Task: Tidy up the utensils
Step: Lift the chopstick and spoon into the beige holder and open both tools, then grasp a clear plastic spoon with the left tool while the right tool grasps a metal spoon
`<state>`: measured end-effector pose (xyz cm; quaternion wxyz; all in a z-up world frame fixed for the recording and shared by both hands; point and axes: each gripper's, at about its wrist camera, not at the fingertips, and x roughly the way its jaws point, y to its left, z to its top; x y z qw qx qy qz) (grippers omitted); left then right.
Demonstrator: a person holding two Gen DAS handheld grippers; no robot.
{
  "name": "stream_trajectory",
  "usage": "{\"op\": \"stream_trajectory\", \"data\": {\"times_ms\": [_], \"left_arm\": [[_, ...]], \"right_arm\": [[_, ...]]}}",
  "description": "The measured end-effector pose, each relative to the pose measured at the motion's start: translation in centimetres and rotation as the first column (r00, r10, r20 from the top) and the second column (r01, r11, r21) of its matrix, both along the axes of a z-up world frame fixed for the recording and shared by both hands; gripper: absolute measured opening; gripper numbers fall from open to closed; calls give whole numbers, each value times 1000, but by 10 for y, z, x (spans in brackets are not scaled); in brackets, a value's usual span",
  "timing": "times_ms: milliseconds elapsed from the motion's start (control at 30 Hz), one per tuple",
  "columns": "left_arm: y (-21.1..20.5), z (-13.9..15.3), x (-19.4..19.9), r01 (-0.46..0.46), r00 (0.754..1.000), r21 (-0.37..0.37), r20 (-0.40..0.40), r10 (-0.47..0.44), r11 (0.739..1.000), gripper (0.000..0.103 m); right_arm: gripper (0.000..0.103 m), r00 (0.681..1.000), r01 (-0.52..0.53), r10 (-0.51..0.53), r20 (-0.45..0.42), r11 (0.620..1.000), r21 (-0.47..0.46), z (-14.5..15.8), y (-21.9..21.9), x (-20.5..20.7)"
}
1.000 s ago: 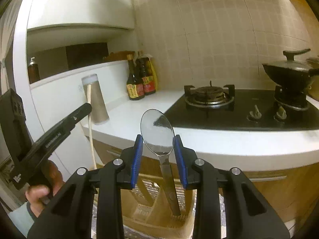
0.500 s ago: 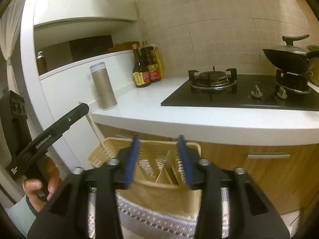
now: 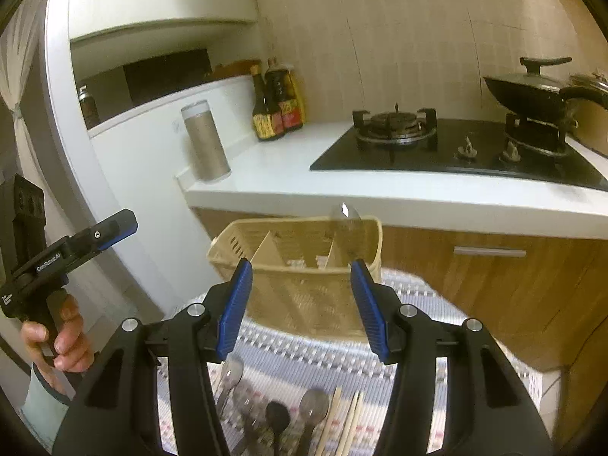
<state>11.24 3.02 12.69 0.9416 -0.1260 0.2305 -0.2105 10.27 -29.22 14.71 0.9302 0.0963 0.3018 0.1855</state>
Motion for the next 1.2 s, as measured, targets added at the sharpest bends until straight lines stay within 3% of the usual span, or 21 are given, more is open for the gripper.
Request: {"op": "stream_trajectory", "data": {"times_ms": [167,300,400,533,667,933,1200], "left_arm": [[-7,-16,-5,53,992,44,-116,-47,998,43],[-21,-43,1,108,967,108,-240,-80,988,43],[-31,-73,10,165,930,163,-355,-99,973,43],[-37,-113,19,241,863,164,-487,-134,956,43],[-37,-137,27,259,829,175,-545,-125,950,43],[-38,-160,49,213,799,180,-597,-65,960,42],[-66,-168,60,211,810,267,-586,-15,940,42]], "right_arm": [[51,991,-18,13,-130,999,-38,-11,10,-4],[50,959,-47,34,-281,998,-38,-35,15,1],[50,911,-70,65,-406,998,2,-61,13,9],[50,841,-92,105,-530,994,51,-96,13,17],[50,812,-95,91,-577,995,23,-116,16,20],[50,793,-96,66,-606,995,-18,-132,20,30],[50,789,-94,57,-612,995,-28,-136,24,36]]}}
